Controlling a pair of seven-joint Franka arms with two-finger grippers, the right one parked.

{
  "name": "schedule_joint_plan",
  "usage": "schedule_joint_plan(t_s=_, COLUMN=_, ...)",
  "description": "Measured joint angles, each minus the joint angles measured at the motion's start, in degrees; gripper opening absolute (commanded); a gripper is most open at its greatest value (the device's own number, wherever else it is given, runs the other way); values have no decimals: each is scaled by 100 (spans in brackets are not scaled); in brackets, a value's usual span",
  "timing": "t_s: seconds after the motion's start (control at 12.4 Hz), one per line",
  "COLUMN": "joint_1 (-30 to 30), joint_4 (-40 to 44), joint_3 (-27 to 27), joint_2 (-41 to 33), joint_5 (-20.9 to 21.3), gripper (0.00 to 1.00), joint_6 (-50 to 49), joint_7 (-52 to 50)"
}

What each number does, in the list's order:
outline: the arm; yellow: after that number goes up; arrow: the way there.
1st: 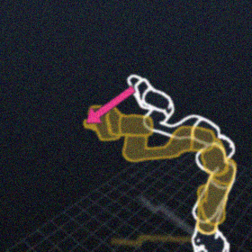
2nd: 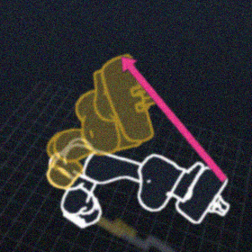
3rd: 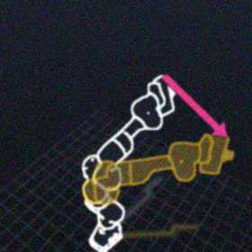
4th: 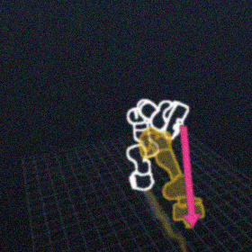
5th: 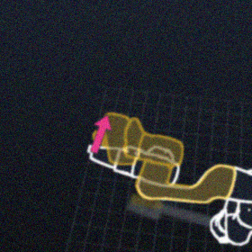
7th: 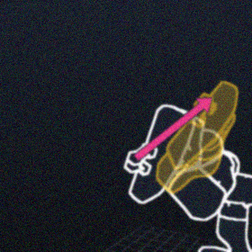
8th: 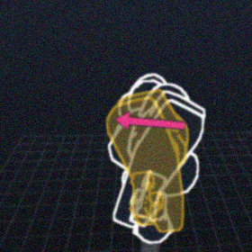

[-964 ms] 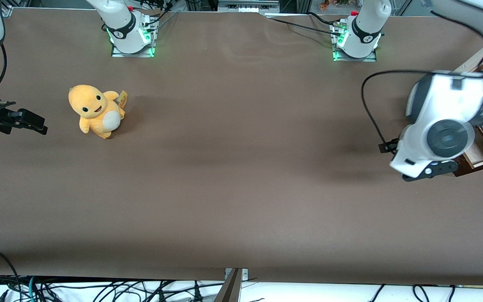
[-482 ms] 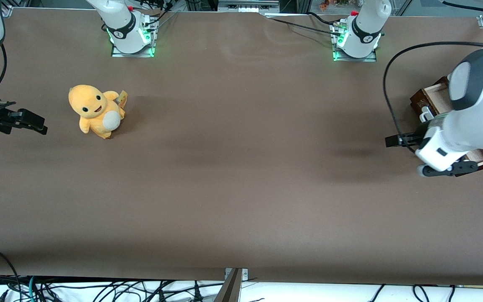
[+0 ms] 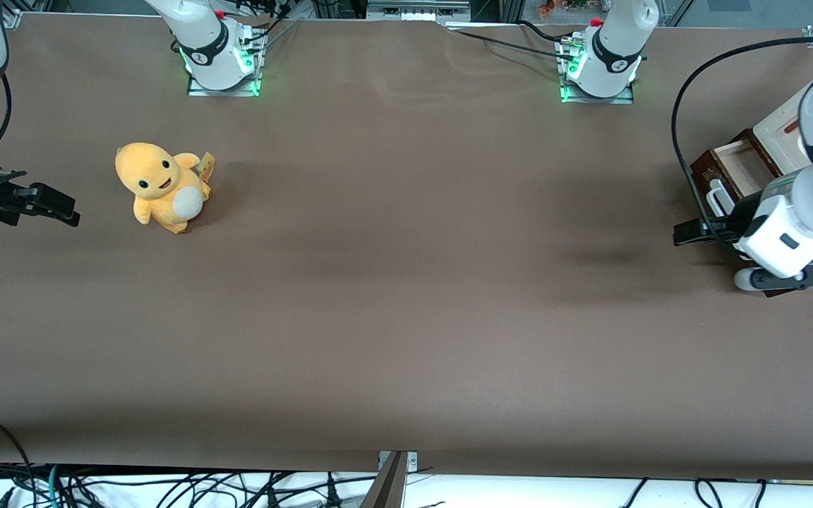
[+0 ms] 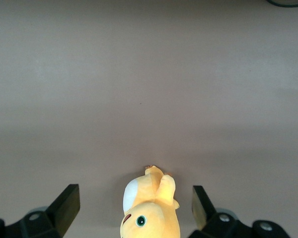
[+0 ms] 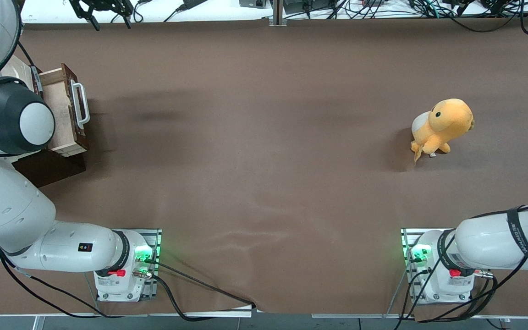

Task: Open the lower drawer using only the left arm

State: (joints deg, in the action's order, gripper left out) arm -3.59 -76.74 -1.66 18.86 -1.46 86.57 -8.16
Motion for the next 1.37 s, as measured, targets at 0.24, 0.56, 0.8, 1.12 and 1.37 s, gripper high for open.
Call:
schedule_joint_plan(t_s=0.24, joint_1=6, joint_4=115, joint_3=-171, joint_2=-57, joint_5=-1, gripper=100, joint_6=0, joint_7=194)
schedule_joint_plan(t_s=0.56, joint_1=15, joint_4=163, joint_3=-191, joint_2=-75, joint_5=-1, gripper=100, joint_6=0, joint_7=384)
schedule_joint_plan(t_s=0.8, joint_1=34, joint_4=288, joint_3=-209, joint_2=-90, joint_5=-1, gripper=100, joint_6=1, joint_7=630)
schedule_joint_plan(t_s=1.12, joint_1=101, joint_4=319, joint_3=-221, joint_2=-100, joint_5=-1, gripper=100, joint_6=1, joint_7=706)
schedule_joint_plan(t_s=1.37, joint_1=133, joint_4=319, joint_3=-221, joint_2=-100, joint_5=-1, gripper=100, joint_6=0, joint_7=730)
